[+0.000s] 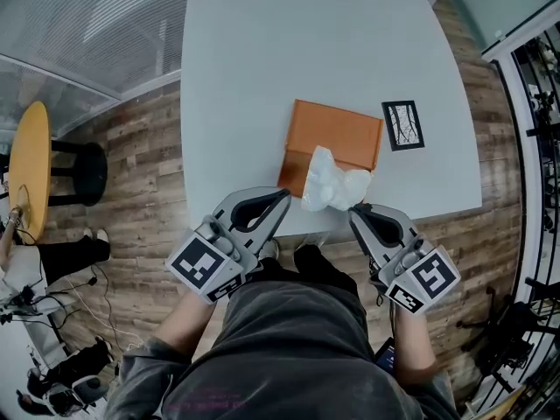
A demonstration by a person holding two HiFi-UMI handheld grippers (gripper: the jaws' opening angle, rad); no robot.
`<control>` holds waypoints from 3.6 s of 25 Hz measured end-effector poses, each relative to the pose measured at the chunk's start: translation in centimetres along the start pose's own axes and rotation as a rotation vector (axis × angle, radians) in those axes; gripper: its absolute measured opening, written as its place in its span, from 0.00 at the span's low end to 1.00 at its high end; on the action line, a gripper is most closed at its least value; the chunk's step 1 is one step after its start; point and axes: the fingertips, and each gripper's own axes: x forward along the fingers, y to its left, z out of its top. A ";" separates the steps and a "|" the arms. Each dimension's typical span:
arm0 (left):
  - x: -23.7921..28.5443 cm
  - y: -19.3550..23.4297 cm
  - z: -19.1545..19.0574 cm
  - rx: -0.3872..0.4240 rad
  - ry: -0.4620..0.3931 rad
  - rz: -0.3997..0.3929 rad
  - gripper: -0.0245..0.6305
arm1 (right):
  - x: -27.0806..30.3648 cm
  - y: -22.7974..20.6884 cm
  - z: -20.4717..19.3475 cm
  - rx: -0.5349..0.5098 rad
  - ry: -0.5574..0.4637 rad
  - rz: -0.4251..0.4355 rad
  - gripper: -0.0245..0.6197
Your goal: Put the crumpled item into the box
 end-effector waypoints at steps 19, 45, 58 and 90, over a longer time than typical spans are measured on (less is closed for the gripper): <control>2.6 0.7 -2.0 -0.037 0.023 0.089 0.06 | -0.1 -4.0 -1.7 0.014 0.053 0.058 0.05; 0.3 5.3 -4.7 -0.088 0.076 -0.025 0.06 | 6.0 -4.1 -6.8 0.034 0.202 -0.074 0.05; -2.1 7.3 -6.3 -0.127 0.077 -0.027 0.06 | 8.5 -4.7 -11.0 0.044 0.308 -0.103 0.05; -2.6 9.7 -8.7 -0.185 0.097 0.001 0.06 | 11.1 -8.9 -18.8 0.062 0.532 -0.113 0.05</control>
